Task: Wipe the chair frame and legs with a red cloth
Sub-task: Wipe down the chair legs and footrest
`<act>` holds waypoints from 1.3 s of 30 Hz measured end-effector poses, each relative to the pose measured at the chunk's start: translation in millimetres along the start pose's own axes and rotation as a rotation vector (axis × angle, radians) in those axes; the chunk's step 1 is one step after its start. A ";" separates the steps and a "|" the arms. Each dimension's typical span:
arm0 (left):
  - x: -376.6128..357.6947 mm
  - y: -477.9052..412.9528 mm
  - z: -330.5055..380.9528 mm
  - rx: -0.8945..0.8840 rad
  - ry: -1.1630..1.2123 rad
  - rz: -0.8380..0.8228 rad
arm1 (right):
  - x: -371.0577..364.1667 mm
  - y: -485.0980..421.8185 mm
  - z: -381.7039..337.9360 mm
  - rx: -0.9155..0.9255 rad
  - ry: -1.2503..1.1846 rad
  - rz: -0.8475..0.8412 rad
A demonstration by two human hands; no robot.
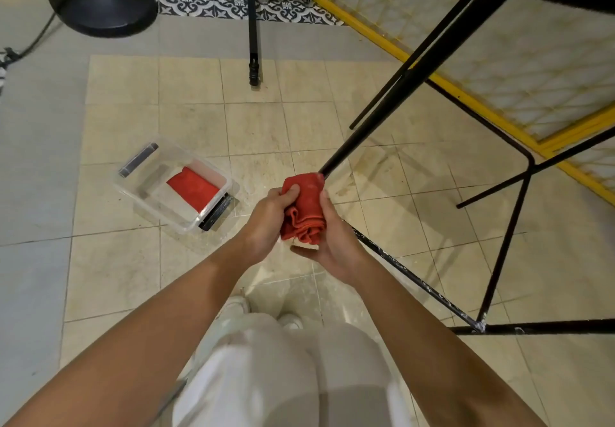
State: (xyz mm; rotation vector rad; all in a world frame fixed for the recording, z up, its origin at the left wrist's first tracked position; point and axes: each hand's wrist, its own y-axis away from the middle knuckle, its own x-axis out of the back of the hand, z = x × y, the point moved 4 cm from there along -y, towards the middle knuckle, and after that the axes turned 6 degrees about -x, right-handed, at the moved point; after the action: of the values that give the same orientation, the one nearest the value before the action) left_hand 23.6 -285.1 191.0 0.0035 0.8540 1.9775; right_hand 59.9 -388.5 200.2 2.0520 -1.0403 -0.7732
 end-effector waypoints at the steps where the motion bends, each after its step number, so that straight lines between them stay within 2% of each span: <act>1: -4.0 3.6 3.6 -0.022 -0.088 -0.007 | -0.9 1.4 -1.9 -0.012 -0.130 -0.039; 4: -20.1 11.2 16.0 -0.136 -0.276 -0.022 | -1.8 6.5 -9.0 -0.041 -0.434 -0.085; 7: -27.0 8.9 24.2 -0.249 -0.412 -0.002 | 9.7 11.4 -15.0 -0.023 -0.564 -0.072; 9: -27.1 6.7 26.1 -0.302 -0.541 0.017 | 22.8 16.2 -18.6 0.003 -0.551 -0.038; 13: -18.4 -0.2 25.2 -0.343 -0.511 0.126 | 53.6 9.4 -28.1 0.090 -0.447 0.152; 15: -9.8 -8.3 21.7 -0.350 -0.484 0.189 | 67.8 0.0 -37.7 0.163 -0.340 0.284; 20: -0.4 -23.5 16.4 -0.331 -0.477 0.243 | 74.4 -31.2 -66.7 0.323 0.108 0.569; 25: -0.9 -39.4 21.9 -0.334 -0.480 0.250 | 60.2 -76.9 -93.0 0.513 0.497 0.703; 29: -0.4 -49.6 24.6 -0.332 -0.494 0.262 | 50.1 -96.6 -88.9 0.540 0.829 0.670; 32: 0.3 -54.0 24.9 -0.321 -0.474 0.271 | 45.7 -86.2 -69.2 0.554 0.945 0.748; 36: 0.1 -57.4 24.2 -0.299 -0.456 0.280 | 50.2 -79.2 -50.9 0.675 0.926 0.622; 39: -0.2 -58.0 23.0 -0.293 -0.469 0.274 | 67.8 -87.1 -62.6 0.588 0.902 0.691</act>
State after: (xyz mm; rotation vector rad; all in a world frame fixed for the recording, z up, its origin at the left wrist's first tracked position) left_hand 75.8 -254.5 175.6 0.4173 0.2667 2.2129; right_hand 178.1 -388.4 154.2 1.9040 -1.3403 0.8292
